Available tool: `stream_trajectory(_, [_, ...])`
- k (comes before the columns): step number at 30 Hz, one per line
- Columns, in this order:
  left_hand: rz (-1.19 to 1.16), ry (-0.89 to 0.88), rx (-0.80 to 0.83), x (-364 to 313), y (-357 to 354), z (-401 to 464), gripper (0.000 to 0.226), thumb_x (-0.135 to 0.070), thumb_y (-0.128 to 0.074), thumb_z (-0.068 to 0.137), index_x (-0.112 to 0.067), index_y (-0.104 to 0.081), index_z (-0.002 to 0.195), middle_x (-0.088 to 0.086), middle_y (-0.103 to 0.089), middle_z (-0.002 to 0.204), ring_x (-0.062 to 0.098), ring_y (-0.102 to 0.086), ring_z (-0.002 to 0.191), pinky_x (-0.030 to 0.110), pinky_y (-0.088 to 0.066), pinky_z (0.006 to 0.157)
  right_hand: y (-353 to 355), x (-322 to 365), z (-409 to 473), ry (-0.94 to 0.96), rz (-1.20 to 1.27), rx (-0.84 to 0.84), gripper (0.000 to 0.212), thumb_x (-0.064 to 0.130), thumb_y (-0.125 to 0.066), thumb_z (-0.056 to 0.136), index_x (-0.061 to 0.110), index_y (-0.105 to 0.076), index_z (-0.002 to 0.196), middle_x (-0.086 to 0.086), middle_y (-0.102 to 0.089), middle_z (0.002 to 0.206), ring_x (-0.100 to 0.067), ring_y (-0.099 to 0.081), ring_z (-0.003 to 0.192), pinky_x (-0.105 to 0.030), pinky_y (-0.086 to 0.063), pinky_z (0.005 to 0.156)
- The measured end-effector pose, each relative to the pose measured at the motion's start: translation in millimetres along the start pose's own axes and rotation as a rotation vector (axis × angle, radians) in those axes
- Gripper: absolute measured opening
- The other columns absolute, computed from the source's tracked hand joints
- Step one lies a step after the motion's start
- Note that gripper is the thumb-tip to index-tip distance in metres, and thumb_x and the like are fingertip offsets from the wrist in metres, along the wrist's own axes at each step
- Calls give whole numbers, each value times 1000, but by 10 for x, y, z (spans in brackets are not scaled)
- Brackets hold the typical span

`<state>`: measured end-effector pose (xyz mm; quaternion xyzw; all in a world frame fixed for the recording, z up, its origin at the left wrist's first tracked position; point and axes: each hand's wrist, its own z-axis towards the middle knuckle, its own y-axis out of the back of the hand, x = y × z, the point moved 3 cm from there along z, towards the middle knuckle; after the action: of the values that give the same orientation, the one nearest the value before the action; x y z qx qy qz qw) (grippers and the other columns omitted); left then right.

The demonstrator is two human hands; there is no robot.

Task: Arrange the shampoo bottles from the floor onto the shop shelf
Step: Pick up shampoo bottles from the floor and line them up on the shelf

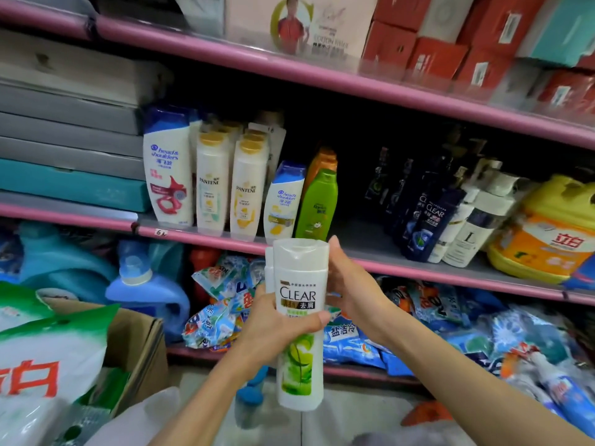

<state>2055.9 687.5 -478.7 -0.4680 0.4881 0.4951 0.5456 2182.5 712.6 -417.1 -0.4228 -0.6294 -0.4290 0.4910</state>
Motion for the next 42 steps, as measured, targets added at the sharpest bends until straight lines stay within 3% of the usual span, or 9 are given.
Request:
stream_trajectory(4, [68, 49, -102, 86, -49, 86, 41, -53, -82, 44, -37, -73, 80, 9, -62, 106, 17, -68, 89, 33, -58, 77, -26, -26, -68, 101, -23, 126, 53, 65, -56, 82, 31, -60, 122, 6, -70, 116, -9, -66, 106, -26, -52, 86])
stream_trajectory(9, [200, 75, -148, 139, -62, 128, 31, -45, -76, 47, -55, -65, 74, -8, -41, 103, 3, -59, 83, 2, -44, 50, -85, -128, -124, 164, -291, -53, 53, 21, -85, 67, 27, -62, 114, 12, -72, 103, 2, -67, 92, -13, -52, 76])
stream_trajectory(13, [155, 47, 43, 114, -58, 156, 46, -56, -82, 50, -48, -69, 94, -1, -60, 116, 8, -66, 98, 25, -58, 77, 120, 17, -169, 207, -317, -104, 45, 17, -84, 67, 24, -64, 107, 10, -75, 96, -3, -70, 86, -21, -57, 73])
stream_trajectory(16, [87, -41, 123, 77, -13, 182, 39, -35, -72, 81, -51, -62, 115, -6, -57, 129, 1, -60, 108, 18, -52, 86, 499, 345, -100, 272, -261, -182, 37, 14, -80, 71, 20, -63, 102, 11, -75, 91, -5, -72, 79, -13, -53, 58])
stream_trajectory(22, [160, -93, 117, 91, 3, 230, 91, -14, -48, 97, -74, 12, 127, -43, -29, 118, -9, -53, 87, 8, -45, 54, 1232, 949, 397, 440, -167, -457, 43, 7, -74, 78, 8, -56, 117, 0, -70, 106, -11, -69, 91, -21, -55, 70])
stream_trajectory(25, [71, -104, 70, 111, 21, 330, 103, -8, -53, 94, -70, 22, 127, -54, -29, 114, -25, -52, 91, 3, -45, 56, 1355, 907, 768, 392, -136, -453, 43, 5, -75, 77, 10, -55, 115, -5, -68, 109, -19, -68, 98, -37, -55, 85])
stream_trajectory(29, [-9, -31, 14, 153, 70, 473, 81, -13, -60, 90, -54, -10, 140, -23, -57, 117, -13, -59, 94, 11, -46, 66, 1345, 699, 1201, 323, -121, -405, 45, 6, -75, 78, 4, -57, 118, -12, -69, 110, -27, -68, 100, -45, -54, 88])
stream_trajectory(33, [-92, 37, -46, 201, 117, 572, 42, -15, -67, 85, -31, -52, 121, -14, -70, 101, 1, -67, 90, 23, -52, 73, 1393, 627, 1428, 282, 5, -265, 41, 7, -72, 80, 12, -58, 118, -2, -74, 101, -17, -71, 92, -32, -58, 76])
stream_trajectory(42, [-251, -45, 88, -78, -33, 874, 49, -28, -80, 59, -32, -66, 105, -7, -73, 102, 8, -69, 94, 16, -54, 69, 1404, 105, 1492, 167, -218, -343, 70, 16, -83, 69, 14, -45, 127, 7, -63, 106, -5, -61, 94, -30, -50, 87])
